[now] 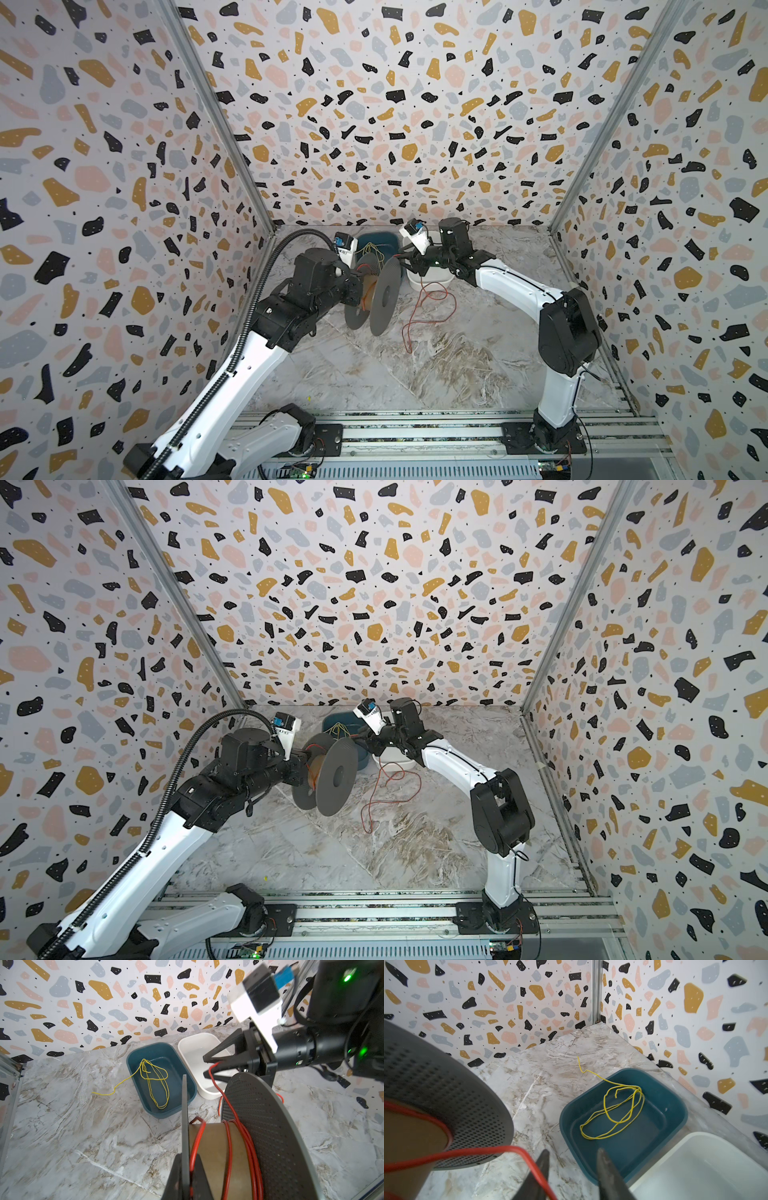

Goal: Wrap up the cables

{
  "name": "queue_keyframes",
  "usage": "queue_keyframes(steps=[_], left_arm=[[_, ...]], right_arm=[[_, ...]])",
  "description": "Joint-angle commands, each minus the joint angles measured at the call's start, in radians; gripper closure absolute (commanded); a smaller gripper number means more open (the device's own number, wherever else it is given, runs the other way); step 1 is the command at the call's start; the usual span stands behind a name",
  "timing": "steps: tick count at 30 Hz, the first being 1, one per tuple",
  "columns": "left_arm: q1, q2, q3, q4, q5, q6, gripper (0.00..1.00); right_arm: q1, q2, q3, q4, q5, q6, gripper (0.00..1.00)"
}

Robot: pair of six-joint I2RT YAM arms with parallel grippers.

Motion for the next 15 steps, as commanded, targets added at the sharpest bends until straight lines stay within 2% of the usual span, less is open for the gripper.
queue_keyframes(steps=[1,4,6,9,15], left_arm=[[-0.002,-0.012,0.064,0.053,0.027,-0.054,1.0],[0.002,-0.001,0.092,0.056,0.034,-0.082,1.0],[0.005,0.008,0.109,0.058,0.037,-0.101,1.0],[0.011,0.026,0.135,0.065,0.055,-0.133,1.0],[0.043,0.057,0.167,0.089,0.11,-0.201,1.0]], right_arm=[[0.003,-0.026,-0.023,0.025,-0.044,0.03,0.43],[0.001,-0.042,-0.035,0.007,-0.002,0.035,0.34],[-0.001,-0.067,-0.057,0.012,0.026,0.047,0.21],[-0.014,-0.107,-0.074,0.003,0.048,0.073,0.14],[-0.058,-0.156,-0.083,-0.005,-0.005,0.159,0.1]])
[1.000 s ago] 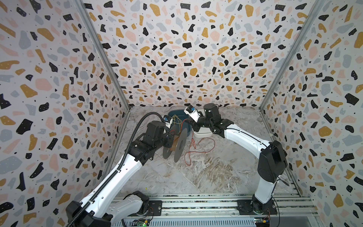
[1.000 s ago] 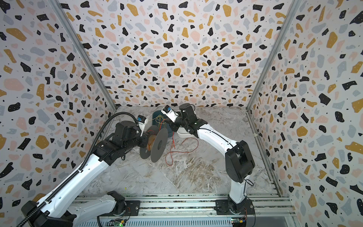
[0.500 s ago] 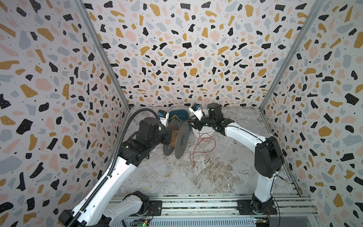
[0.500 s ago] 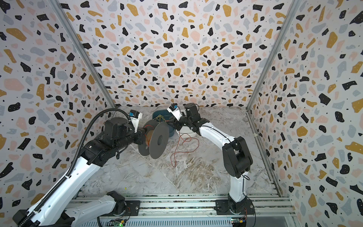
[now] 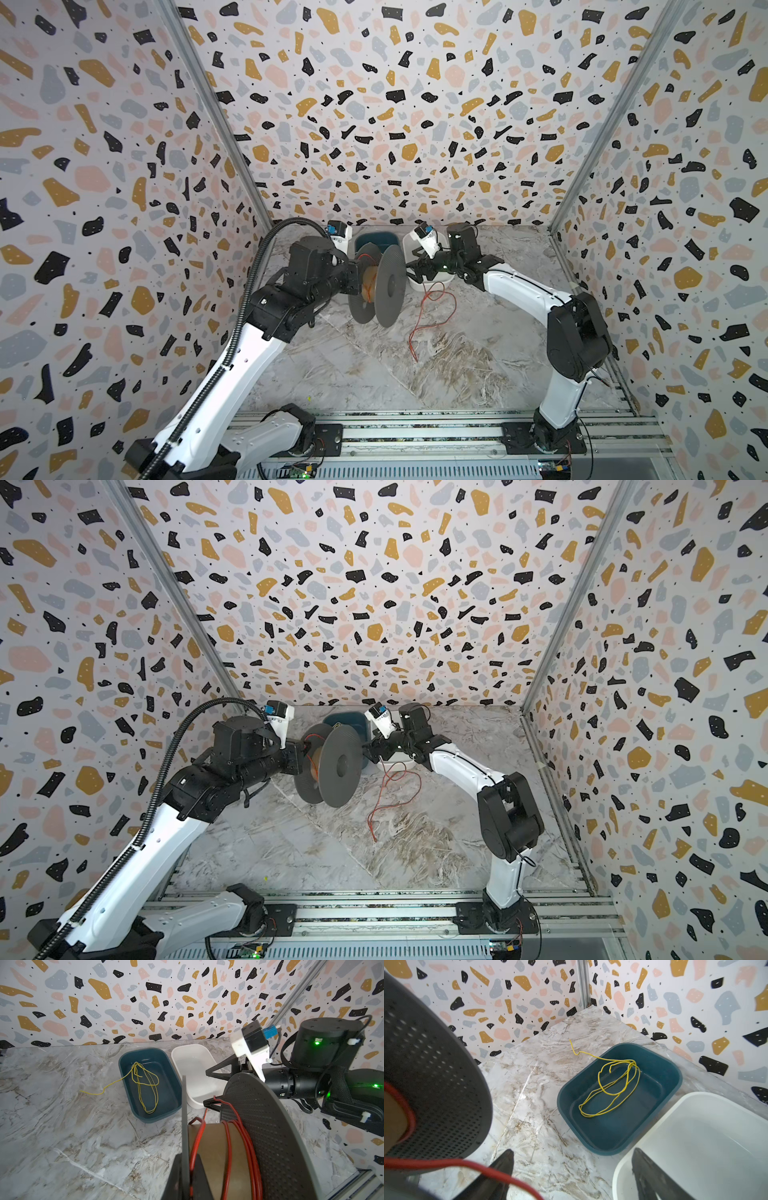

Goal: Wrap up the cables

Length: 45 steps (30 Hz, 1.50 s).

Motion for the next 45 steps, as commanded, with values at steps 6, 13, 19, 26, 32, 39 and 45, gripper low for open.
queue_keyframes(steps=[6,13,19,26,32,39,45], left_arm=[[0.077,0.005,0.049,0.161,0.102,-0.141,1.0],[0.11,0.014,0.056,0.179,0.099,-0.194,1.0],[0.113,0.022,0.058,0.206,0.119,-0.214,1.0],[0.116,0.019,0.058,0.207,0.125,-0.211,1.0],[0.119,0.011,0.063,0.196,0.124,-0.198,1.0],[0.12,0.007,0.068,0.192,0.133,-0.193,1.0],[0.123,0.01,0.073,0.19,0.145,-0.185,1.0]], right_arm=[[-0.083,-0.142,-0.03,0.001,-0.017,0.163,0.11],[-0.112,-0.293,-0.188,-0.011,0.095,0.208,0.17],[-0.11,-0.356,-0.376,0.058,0.029,0.235,0.26],[-0.025,-0.34,-0.495,0.124,-0.067,0.181,0.36],[0.033,-0.272,-0.524,0.17,-0.071,0.177,0.46],[0.065,-0.167,-0.517,0.22,-0.069,0.185,0.54],[0.083,-0.117,-0.529,0.257,-0.059,0.21,0.66]])
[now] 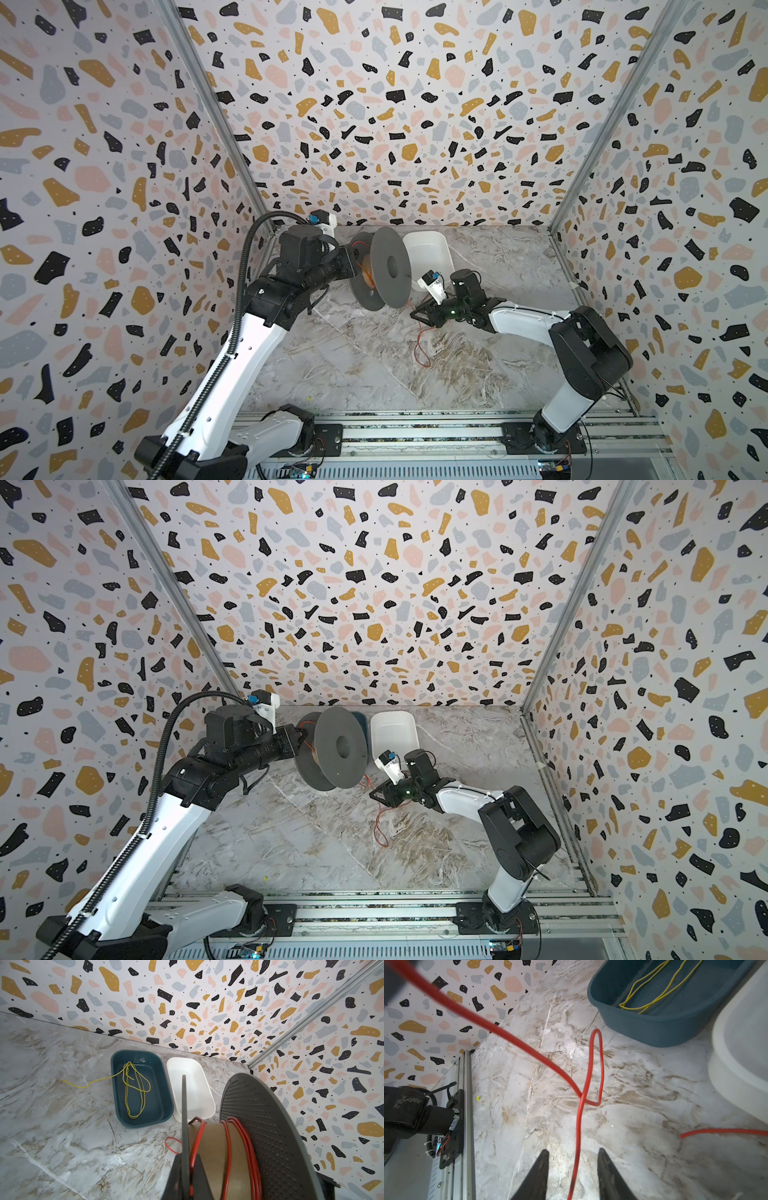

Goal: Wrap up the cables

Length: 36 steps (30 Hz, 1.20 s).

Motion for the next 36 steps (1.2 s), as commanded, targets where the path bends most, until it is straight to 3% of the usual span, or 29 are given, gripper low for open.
queue_keyframes(steps=[1,10,24,36], left_arm=[[0.01,-0.019,0.056,0.118,0.042,0.0,1.0],[0.051,-0.003,0.081,0.072,0.018,0.033,1.0],[0.239,0.008,0.091,0.003,-0.009,0.109,1.0],[0.26,-0.002,0.085,0.001,-0.008,0.111,1.0]], right_arm=[[0.009,-0.002,-0.005,0.05,-0.005,0.018,0.68],[-0.035,-0.022,-0.021,0.019,0.037,0.041,1.0],[-0.222,-0.217,-0.122,-0.038,0.088,0.125,1.0],[-0.416,-0.309,-0.24,0.012,0.105,0.227,1.0]])
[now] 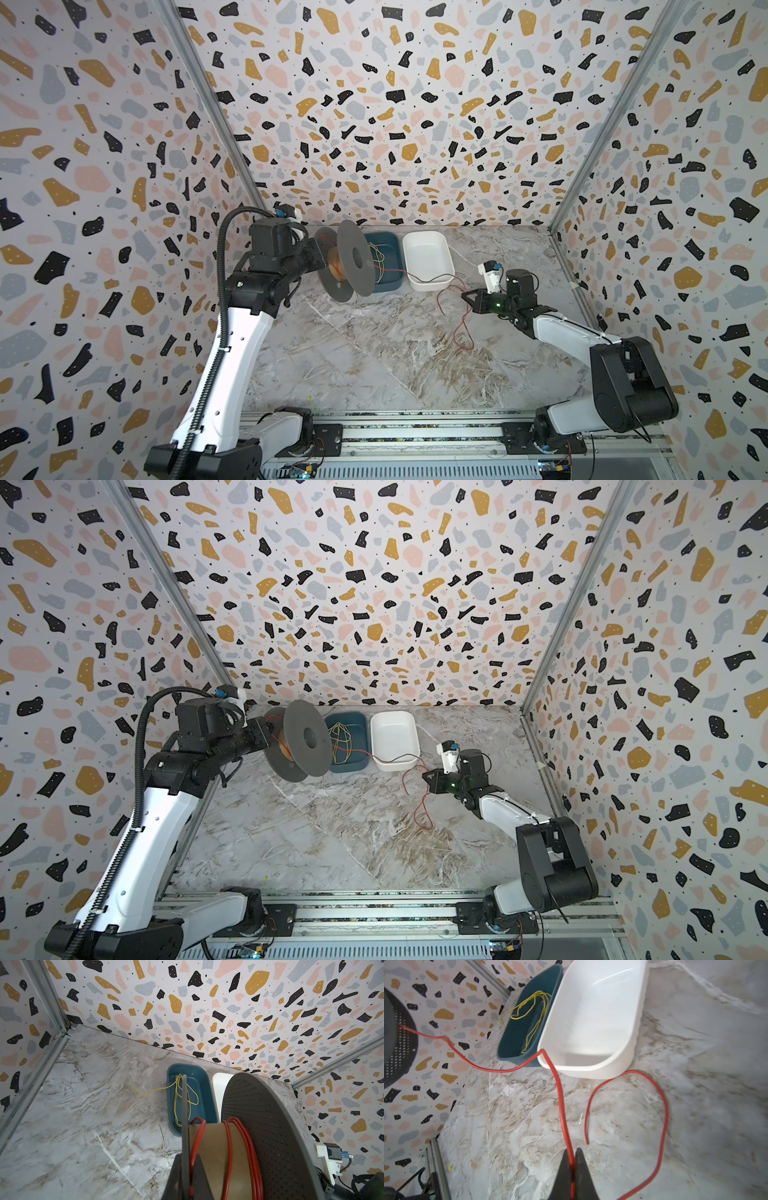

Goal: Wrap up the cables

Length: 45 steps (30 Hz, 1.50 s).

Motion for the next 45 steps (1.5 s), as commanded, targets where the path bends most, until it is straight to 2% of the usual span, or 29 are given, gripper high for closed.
queue_keyframes(steps=[1,6,10,13,22,25,29,34,45], left_arm=[[0.015,-0.033,0.04,0.088,-0.002,-0.007,1.0],[0.02,-0.034,0.037,0.103,0.041,-0.046,1.0],[0.02,-0.044,0.009,0.141,0.124,-0.089,1.0],[0.02,-0.05,0.011,0.13,0.123,-0.086,1.0],[0.02,-0.063,0.004,0.124,0.137,-0.091,1.0],[0.02,-0.069,-0.005,0.127,0.149,-0.099,1.0],[0.02,-0.065,0.003,0.115,0.148,-0.092,1.0],[0.021,-0.057,0.018,0.113,0.175,-0.096,1.0],[0.02,-0.064,0.004,0.134,0.199,-0.111,1.0]], right_arm=[[-0.035,-0.053,-0.022,0.0,0.025,0.017,1.0],[-0.045,-0.103,-0.067,-0.034,0.136,-0.016,1.0],[-0.042,-0.088,-0.069,-0.039,0.107,-0.03,0.98],[-0.035,-0.087,-0.073,-0.036,0.092,-0.044,0.89],[-0.003,-0.12,-0.057,-0.045,0.07,-0.085,0.48],[0.051,-0.127,-0.038,-0.023,0.057,-0.12,0.38],[0.141,-0.115,-0.005,0.02,0.044,-0.175,0.3],[0.234,-0.083,0.013,0.117,0.025,-0.235,0.25],[0.399,0.115,0.07,0.333,0.056,-0.337,0.26]])
